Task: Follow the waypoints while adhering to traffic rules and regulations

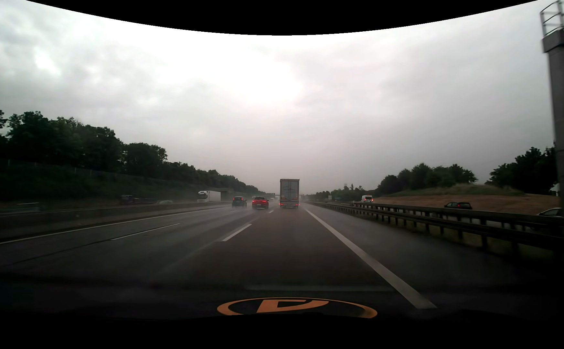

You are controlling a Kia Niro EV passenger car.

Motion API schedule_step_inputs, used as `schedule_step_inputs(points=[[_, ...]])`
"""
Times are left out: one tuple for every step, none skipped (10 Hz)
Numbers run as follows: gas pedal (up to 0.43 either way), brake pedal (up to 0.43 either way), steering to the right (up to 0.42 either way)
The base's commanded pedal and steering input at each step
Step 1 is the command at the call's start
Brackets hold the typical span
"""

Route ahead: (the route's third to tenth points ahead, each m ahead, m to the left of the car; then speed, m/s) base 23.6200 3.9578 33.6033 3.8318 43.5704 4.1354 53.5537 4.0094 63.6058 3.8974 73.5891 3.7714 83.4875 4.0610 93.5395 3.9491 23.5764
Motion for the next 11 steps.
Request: schedule_step_inputs(points=[[0.047,0.0,-0.003],[0.087,0.0,-0.003],[0.098,0.0,-0.003],[0.098,0.0,-0.003],[0.098,0.0,-0.003],[0.098,0.0,-0.002],[0.11,0.0,-0.002],[0.11,0.0,-0.001],[0.11,0.0,0.0],[0.138,0.0,0.001],[0.138,0.0,0.001]])
